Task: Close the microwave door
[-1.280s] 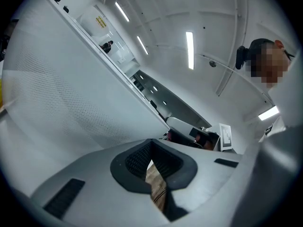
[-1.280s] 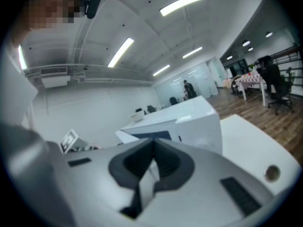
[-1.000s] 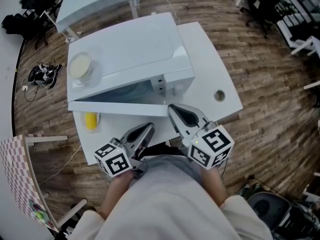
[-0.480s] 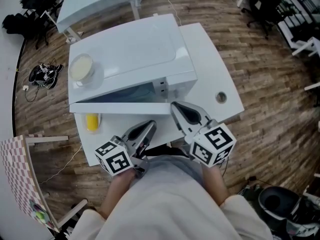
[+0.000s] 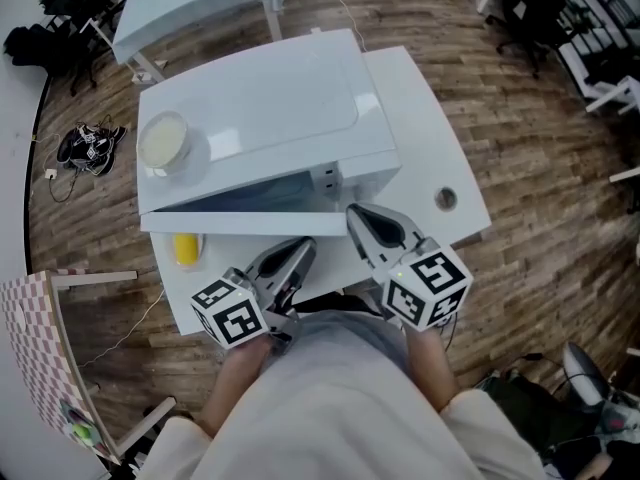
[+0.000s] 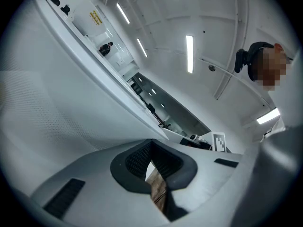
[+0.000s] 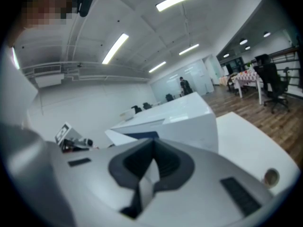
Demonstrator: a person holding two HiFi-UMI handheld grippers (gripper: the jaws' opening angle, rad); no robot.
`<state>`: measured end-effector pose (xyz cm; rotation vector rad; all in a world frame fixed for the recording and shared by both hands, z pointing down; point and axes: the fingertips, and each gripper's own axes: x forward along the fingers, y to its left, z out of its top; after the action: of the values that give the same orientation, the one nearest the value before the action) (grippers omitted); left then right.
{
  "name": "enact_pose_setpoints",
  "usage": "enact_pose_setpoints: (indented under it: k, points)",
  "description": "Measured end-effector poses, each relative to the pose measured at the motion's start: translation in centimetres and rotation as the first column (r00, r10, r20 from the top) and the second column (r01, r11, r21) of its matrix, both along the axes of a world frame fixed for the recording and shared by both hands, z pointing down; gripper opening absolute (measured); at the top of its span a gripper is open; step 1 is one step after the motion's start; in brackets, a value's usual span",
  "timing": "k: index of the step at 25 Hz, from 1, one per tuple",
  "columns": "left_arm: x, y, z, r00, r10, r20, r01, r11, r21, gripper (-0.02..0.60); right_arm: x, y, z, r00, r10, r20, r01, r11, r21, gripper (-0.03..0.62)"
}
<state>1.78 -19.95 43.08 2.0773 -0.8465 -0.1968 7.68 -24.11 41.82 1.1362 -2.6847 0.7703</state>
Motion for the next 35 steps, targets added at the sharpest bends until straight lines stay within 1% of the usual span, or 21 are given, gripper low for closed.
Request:
enact_pose_setpoints:
  k: [16,21,35]
  points:
    - [0.4,-1.8,0.4,0.999,0.034,-0.032,-0.035,0.999,-0.028,0.017,0.5,-1.2,1.1,0.999,0.036,-0.011,-0.037,0.999,-0.032,0.02]
    - [0.2,-2.2,0.3,0.998,0.03,-0.046,-0.031,0.999,-0.027,0.017,0.4,-1.1,0.6,0.999,0.032,0.004,-0.032,0.999,-0.038,0.02]
    - [-0.8,-3.9,0.4,0.997,-0.005,-0.076,0.001,0.999,-0.047,0.017,0.0,-0.8,1.3,1.0,0.029,-0.003,-0.029,0.997,-0.071,0.02]
